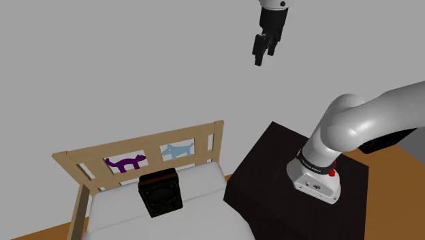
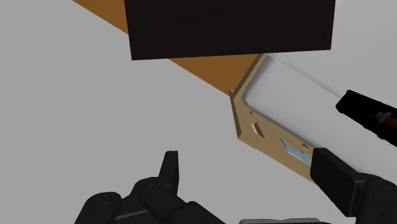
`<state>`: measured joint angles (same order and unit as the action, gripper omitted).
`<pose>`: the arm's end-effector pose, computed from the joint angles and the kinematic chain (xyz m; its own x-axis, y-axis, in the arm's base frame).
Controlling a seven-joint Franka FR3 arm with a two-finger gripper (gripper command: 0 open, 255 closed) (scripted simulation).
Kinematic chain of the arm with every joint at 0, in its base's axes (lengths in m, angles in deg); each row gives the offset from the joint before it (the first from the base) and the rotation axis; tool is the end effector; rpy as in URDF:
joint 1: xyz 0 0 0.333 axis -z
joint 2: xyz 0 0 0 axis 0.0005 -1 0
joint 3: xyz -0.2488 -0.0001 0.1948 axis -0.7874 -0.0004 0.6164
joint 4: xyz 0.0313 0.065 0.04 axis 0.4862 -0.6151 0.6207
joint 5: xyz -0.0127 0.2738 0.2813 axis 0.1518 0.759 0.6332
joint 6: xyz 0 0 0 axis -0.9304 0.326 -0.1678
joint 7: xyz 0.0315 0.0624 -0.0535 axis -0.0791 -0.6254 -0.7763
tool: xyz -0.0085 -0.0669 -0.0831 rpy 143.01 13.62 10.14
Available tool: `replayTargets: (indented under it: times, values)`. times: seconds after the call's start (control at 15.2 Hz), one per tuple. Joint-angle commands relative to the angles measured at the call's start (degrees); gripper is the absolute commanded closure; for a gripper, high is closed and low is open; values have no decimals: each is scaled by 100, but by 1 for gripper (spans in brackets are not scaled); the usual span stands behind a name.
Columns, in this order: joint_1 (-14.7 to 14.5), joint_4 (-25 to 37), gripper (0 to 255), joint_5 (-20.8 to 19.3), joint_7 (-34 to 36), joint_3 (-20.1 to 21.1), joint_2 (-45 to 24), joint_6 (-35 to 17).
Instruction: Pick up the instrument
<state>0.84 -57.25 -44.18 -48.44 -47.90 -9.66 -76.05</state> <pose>0.3169 0.0189 0.6005 0.9992 -0.0367 -0.0149 -0.0349 -0.9935 0.1086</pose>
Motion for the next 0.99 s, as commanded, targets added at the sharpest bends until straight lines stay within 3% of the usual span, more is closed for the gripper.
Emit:
replayTargets:
  times: [0.0, 0.92]
  values:
    - [0, 0, 0, 0, 0, 0, 0, 0]
    - [-697, -1010, 0, 763, -108, 504, -1368, -2414]
